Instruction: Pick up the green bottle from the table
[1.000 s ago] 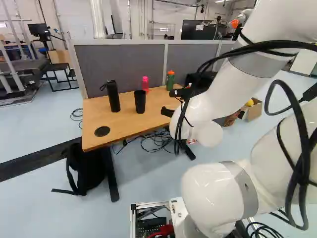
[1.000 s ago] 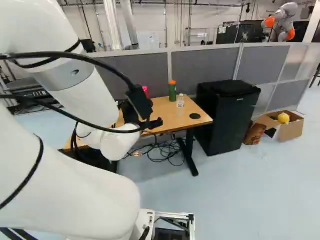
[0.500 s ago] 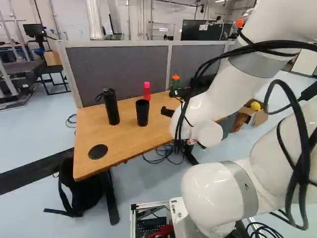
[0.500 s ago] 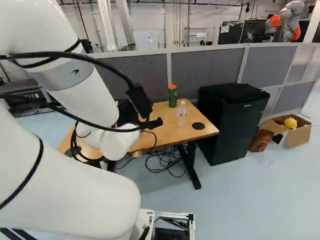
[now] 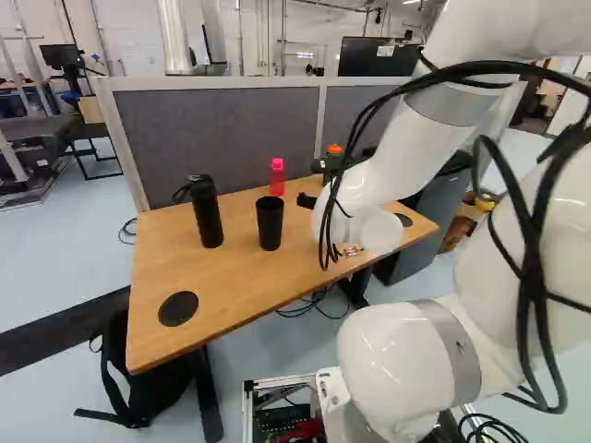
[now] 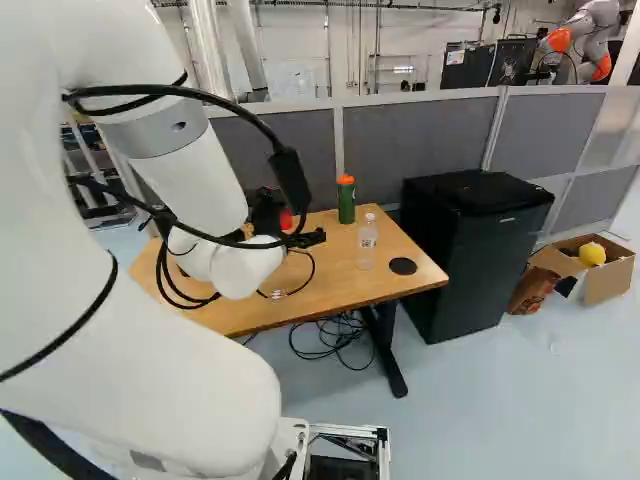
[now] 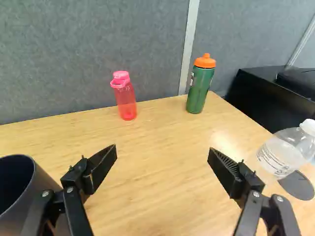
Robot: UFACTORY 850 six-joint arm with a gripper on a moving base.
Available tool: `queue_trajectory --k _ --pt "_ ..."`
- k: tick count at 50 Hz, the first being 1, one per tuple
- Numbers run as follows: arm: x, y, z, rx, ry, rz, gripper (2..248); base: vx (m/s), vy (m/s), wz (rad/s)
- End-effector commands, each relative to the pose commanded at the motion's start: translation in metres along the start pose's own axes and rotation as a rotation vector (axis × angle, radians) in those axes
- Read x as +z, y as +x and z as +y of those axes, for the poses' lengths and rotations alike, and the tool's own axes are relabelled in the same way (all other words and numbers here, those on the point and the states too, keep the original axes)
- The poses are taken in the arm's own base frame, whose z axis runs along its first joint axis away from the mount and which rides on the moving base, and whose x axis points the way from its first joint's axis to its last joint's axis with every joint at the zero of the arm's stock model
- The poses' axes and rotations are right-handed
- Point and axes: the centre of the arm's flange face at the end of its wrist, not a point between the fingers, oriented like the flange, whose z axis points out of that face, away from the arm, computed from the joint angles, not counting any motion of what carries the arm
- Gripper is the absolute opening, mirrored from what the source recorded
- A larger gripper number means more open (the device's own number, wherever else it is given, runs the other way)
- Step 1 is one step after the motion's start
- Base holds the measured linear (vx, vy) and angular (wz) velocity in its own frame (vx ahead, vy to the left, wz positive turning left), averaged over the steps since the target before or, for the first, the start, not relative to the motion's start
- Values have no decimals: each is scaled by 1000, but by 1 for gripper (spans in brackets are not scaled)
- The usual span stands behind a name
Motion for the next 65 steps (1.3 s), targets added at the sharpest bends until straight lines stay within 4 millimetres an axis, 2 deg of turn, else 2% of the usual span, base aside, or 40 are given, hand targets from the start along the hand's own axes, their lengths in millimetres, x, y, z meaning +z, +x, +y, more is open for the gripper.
queue_trajectory --k 29,65 --pt "56 23 1 6 -7 -4 247 -1 0 0" --pt "125 45 17 156 -184 11 247 0 0 0"
